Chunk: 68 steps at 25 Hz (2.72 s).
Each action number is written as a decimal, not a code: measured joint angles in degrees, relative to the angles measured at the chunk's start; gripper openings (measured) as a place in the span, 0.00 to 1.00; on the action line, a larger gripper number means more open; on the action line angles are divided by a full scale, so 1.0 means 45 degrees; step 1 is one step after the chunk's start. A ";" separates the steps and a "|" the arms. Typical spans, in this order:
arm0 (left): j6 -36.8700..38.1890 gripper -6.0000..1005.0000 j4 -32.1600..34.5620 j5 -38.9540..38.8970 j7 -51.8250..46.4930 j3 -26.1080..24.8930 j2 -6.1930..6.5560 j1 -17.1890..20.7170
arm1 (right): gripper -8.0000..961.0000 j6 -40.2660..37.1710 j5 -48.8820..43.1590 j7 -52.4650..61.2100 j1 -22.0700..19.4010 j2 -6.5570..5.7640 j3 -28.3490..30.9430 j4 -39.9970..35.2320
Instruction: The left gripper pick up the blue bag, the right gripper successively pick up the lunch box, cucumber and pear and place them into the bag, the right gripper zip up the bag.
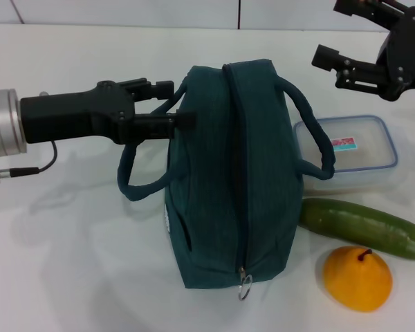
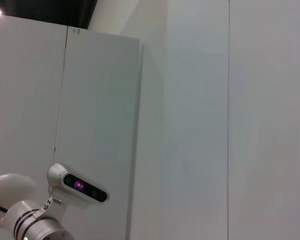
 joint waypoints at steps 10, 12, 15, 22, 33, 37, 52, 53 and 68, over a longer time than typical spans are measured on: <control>-0.0634 0.87 0.0082 0.0658 -0.0233 0.0044 -0.0233 -0.0105 | 0.89 0.0008 -0.0014 -0.0001 -0.0011 -0.0001 -0.0001 0.0052; -0.0944 0.87 -0.0059 0.1015 -0.0403 0.0060 -0.0251 -0.0344 | 0.89 0.0021 -0.0016 -0.0001 -0.0005 -0.0018 -0.0001 0.0036; -0.1018 0.87 -0.0214 0.1076 -0.0308 0.0025 -0.0255 -0.0490 | 0.89 0.0038 -0.0017 -0.0001 0.0013 -0.0112 0.0013 -0.0018; -0.1203 0.80 -0.0415 0.0921 0.0354 -0.0010 -0.0262 -0.0616 | 0.89 0.0137 -0.0044 -0.0138 0.0035 -0.0267 0.0469 -0.0064; -0.1591 0.51 -0.0657 0.0593 0.0787 0.0220 -0.0344 -0.0799 | 0.89 0.0140 -0.0054 -0.1200 -0.0151 -0.0308 0.1329 0.0129; -0.2379 0.33 -0.0960 0.0465 0.0988 0.0251 -0.0357 -0.0854 | 0.89 0.0219 -0.0005 -0.1538 -0.0262 -0.0237 0.1497 0.0368; -0.1738 0.04 -0.1204 0.0098 0.2296 0.0277 -0.0322 -0.0750 | 0.89 0.0046 0.3839 -0.1161 -0.0803 0.0374 0.2019 0.5447; -0.1588 0.04 -0.1206 0.0078 0.2455 0.0287 -0.0334 -0.0725 | 0.89 -0.0033 0.4562 -0.1138 -0.0859 0.0400 0.2015 0.6124; -0.1353 0.04 -0.1257 0.0013 0.3209 0.0710 -0.0304 -0.0686 | 0.89 0.1331 0.6440 0.2970 -0.1107 0.0498 0.2007 0.9306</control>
